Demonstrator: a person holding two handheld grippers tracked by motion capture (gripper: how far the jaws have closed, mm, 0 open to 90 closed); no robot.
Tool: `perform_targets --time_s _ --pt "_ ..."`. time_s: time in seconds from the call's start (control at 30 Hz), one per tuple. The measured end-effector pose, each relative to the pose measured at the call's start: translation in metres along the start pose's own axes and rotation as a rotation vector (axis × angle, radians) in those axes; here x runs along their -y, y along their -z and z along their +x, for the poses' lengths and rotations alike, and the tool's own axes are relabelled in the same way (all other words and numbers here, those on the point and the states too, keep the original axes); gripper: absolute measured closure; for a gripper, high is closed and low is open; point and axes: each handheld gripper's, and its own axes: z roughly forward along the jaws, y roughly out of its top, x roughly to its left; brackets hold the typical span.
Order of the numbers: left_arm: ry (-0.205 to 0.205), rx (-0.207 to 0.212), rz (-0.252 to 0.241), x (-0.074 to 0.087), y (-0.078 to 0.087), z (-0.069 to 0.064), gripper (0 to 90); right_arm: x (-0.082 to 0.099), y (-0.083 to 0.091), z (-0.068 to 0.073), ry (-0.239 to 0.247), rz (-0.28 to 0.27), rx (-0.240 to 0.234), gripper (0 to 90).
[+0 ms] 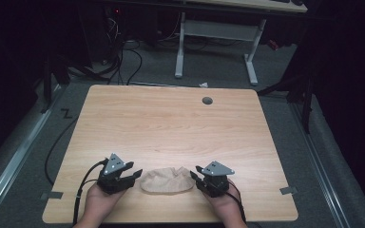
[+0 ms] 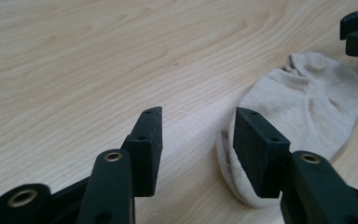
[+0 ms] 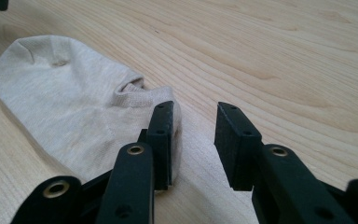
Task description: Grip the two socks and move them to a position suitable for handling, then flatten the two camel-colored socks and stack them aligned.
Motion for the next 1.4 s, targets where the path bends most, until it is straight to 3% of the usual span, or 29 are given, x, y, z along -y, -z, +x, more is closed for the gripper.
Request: perform_targets --time_s 0.3,0.47,0.67,0.77,0.9,1.2,1.4 --pt "0.023 -0.021 -0.017 -0.003 -0.003 0.005 45.2 0.005 0.002 -0.004 -0.009 0.003 0.001 66.5" --pt "-0.01 -0.061 0.014 0.0 -0.004 0.01 42.0 0.005 0.006 -0.009 -0.026 -0.014 0.017 65.5" --pt "-0.007 -0.143 0.051 0.006 0.001 0.036 38.5 0.008 -0.003 -0.017 -0.058 0.004 0.036 63.5" --pt "0.021 -0.172 0.068 0.012 0.001 0.049 38.5 0.008 -0.006 -0.022 -0.082 0.013 0.047 62.6" --pt "0.028 -0.195 0.072 0.015 0.006 0.054 38.6 0.007 -0.01 -0.029 -0.102 0.013 0.064 61.7" --pt "0.048 -0.192 0.066 0.021 0.011 0.058 38.8 0.005 -0.016 -0.039 -0.119 0.018 0.081 61.3" --pt "0.051 -0.19 0.062 0.022 0.015 0.058 38.9 0.005 -0.014 -0.038 -0.125 0.018 0.084 61.1"
